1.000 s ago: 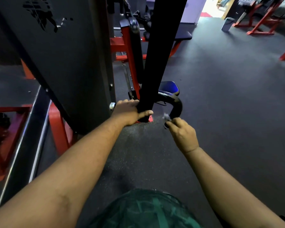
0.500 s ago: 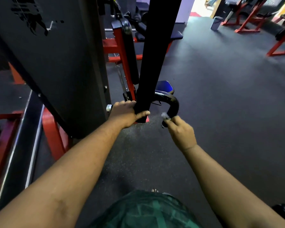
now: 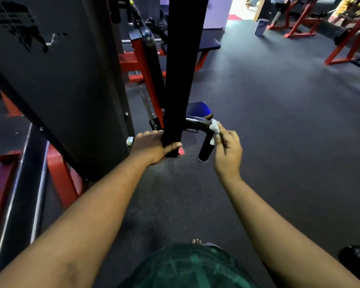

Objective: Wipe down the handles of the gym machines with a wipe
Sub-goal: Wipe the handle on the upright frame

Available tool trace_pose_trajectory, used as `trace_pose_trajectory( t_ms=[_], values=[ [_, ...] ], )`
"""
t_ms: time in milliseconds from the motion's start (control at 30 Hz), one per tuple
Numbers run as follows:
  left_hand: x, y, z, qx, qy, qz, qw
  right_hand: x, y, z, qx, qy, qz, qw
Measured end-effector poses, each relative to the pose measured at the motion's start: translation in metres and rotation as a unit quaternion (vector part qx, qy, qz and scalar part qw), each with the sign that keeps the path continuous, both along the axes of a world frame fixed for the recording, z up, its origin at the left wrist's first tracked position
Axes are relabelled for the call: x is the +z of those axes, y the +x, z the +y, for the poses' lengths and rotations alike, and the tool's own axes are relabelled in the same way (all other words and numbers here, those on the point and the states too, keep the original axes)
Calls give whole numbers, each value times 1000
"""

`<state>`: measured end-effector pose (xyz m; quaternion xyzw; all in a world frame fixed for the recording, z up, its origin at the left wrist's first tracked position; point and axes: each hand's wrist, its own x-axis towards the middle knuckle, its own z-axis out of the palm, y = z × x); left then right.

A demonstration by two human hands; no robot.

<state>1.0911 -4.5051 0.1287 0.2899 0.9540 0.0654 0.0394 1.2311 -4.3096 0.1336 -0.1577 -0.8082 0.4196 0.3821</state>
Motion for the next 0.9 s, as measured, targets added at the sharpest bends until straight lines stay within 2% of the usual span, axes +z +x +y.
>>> trace_pose_trajectory(
  t_ms=[67, 133, 267, 300, 367, 467, 567, 700, 767, 833, 900],
  values=[
    [1, 2, -1, 2, 3, -6, 1000, -12, -1, -10, -39, -28, -5, 999],
    [4, 5, -1, 5, 3, -11, 1000, -39, 1, -12, -65, -96, -38, 993],
    [10, 13, -3, 6, 7, -12, 1000, -75, 7, -3, -22, -220, -167, 961],
    [12, 14, -3, 10, 11, -19, 1000, -71, 5, -1, -4, -252, -175, 952],
    [13, 15, -3, 13, 10, -25, 1000, -54, -1, 2, 0, -276, -130, 952],
    [13, 15, -3, 20, -3, -29, 999, -15, -9, 3, -2, -240, -37, 970],
    [12, 16, -2, 25, -1, -35, 999, 8, -8, 0, 58, -179, 2, 982],
    [16, 20, -1, 26, 6, -44, 999, -2, -7, 13, 69, -238, -66, 967],
    [16, 21, -3, 26, 8, -43, 999, 8, -7, 17, 79, -222, -86, 968],
    [14, 18, -4, 23, 11, -41, 999, 35, -12, 9, 128, -148, -71, 978],
    [10, 15, -4, 19, -7, -36, 999, 60, -23, -6, 188, 7, -73, 979]
  ],
)
